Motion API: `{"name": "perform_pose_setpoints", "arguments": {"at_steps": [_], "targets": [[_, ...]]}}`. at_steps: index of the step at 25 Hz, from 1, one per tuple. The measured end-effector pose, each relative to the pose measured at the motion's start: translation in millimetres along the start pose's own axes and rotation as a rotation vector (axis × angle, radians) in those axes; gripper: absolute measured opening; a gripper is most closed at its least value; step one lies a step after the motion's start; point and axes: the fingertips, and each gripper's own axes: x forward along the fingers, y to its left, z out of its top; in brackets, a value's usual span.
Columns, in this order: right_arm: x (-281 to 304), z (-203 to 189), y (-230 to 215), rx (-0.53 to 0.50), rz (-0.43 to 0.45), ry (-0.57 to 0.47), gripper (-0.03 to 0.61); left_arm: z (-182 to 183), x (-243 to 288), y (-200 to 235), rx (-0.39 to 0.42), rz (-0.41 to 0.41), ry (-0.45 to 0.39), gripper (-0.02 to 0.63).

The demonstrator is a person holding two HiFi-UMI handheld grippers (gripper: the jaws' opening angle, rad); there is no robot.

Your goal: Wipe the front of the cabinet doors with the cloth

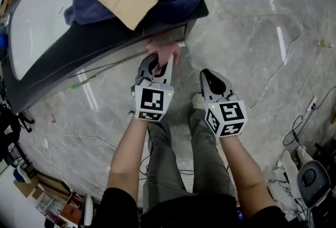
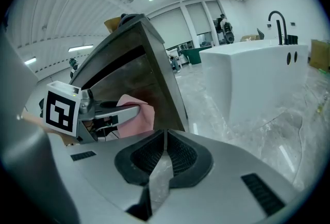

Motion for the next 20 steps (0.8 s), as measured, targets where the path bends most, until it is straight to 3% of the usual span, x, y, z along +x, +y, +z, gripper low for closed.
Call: {"name": "perform_pose_setpoints", "arguments": {"at_steps": [8,20], "targets": [[15,-5,31,-0.025,0.034,0.024,0.043,-45,-36,30,-0.051,0.063,0.060,0.012],[56,-14,120,-0.119,0.145,0.080,0.043,-98,-106,85,-0.145,0.174,0.084,0.012]]}}
